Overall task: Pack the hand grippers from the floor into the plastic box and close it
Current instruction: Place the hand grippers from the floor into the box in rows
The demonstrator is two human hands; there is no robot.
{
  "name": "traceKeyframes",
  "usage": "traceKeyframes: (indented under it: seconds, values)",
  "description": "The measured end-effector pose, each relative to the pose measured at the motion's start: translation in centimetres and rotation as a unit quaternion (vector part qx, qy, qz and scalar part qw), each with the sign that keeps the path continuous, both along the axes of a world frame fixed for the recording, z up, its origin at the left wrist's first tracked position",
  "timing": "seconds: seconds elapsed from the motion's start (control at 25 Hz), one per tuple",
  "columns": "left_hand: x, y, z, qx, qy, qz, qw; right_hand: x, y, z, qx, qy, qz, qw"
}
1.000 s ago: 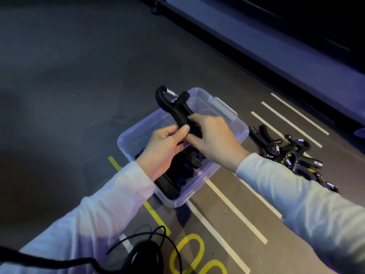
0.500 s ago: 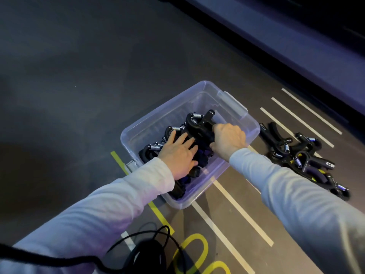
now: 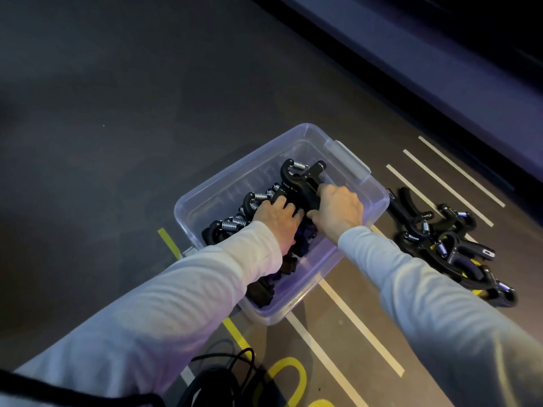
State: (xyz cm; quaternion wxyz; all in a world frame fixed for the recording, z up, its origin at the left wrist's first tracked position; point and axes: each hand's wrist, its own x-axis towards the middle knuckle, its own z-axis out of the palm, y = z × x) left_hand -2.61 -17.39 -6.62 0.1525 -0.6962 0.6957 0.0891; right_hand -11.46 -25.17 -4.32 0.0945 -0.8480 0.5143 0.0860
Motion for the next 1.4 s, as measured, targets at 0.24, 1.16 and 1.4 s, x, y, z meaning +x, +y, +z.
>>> traceKeyframes:
  seconds: [0.24,1.16,1.4]
  values:
    - [0.6,1.1,-0.4,-0.063,0.041,0.016,0.997,-0.1,-0.5,0.2,-0.023,0.018,0.036,0.999]
    - [1.2,3.0,0.0,-0.129,0.095,0.054,0.986,0.6,-1.3,-1.7,0.139,-0.015,0.178,0.974]
    - [1.4,2.4,-0.2,-0.053,0.112,0.062,0.99,0.8,-0.4,-1.8,0.125,0.006,0.153,0.98]
